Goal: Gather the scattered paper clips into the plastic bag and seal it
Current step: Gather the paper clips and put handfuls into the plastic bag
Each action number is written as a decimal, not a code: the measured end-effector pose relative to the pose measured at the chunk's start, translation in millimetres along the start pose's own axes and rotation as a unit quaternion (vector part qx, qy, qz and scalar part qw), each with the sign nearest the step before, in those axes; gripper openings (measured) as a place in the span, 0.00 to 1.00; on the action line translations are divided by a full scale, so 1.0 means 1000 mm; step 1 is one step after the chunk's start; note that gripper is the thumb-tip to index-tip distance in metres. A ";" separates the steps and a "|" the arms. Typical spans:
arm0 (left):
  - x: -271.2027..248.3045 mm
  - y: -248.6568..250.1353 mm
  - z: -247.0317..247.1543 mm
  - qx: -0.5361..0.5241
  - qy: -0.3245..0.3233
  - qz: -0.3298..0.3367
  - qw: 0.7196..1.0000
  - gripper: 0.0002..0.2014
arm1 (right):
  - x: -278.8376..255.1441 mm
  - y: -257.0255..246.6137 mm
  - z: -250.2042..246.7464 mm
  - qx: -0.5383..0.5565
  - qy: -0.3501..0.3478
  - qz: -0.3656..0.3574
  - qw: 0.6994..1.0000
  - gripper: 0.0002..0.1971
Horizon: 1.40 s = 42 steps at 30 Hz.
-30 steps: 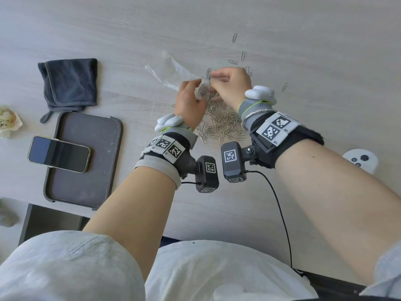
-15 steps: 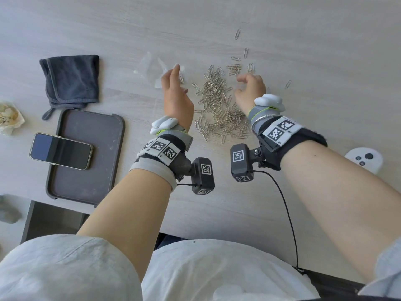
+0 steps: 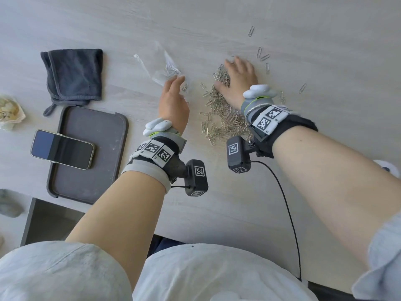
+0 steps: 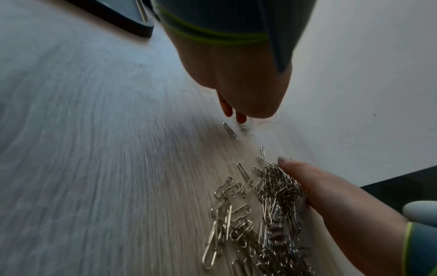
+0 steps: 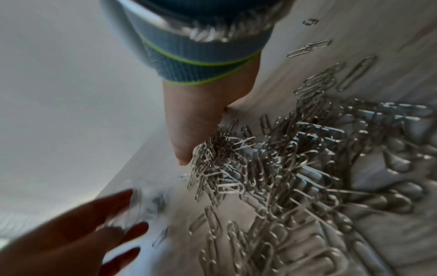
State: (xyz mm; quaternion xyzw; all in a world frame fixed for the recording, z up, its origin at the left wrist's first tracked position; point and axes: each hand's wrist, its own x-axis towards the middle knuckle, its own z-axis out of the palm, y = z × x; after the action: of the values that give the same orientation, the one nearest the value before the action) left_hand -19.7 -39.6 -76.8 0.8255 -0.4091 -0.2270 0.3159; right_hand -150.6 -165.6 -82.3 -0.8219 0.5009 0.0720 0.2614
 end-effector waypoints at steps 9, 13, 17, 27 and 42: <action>-0.007 -0.002 0.009 -0.004 0.017 -0.015 1.000 0.24 | -0.026 -0.006 0.007 -0.045 -0.011 -0.111 0.993 0.49; -0.011 0.003 0.008 -0.003 0.035 0.002 0.999 0.22 | -0.033 -0.009 0.010 -0.004 -0.020 -0.105 0.994 0.41; -0.011 0.003 0.005 -0.014 0.026 0.015 0.999 0.17 | -0.036 -0.011 0.012 0.058 -0.033 -0.095 0.993 0.27; -0.016 0.008 0.008 -0.005 -0.001 0.007 1.000 0.13 | -0.042 -0.008 0.004 0.102 -0.039 -0.036 0.993 0.10; -0.016 0.025 0.015 -0.028 -0.045 -0.003 0.999 0.23 | -0.040 -0.018 -0.028 0.255 0.069 0.017 0.964 0.07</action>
State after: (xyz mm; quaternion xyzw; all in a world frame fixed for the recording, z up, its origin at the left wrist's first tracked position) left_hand -51.7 -42.8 -68.0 0.8062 -0.4143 -0.2763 0.3195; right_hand -158.8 -142.0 -36.9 -0.7222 0.5338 -0.1107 0.4258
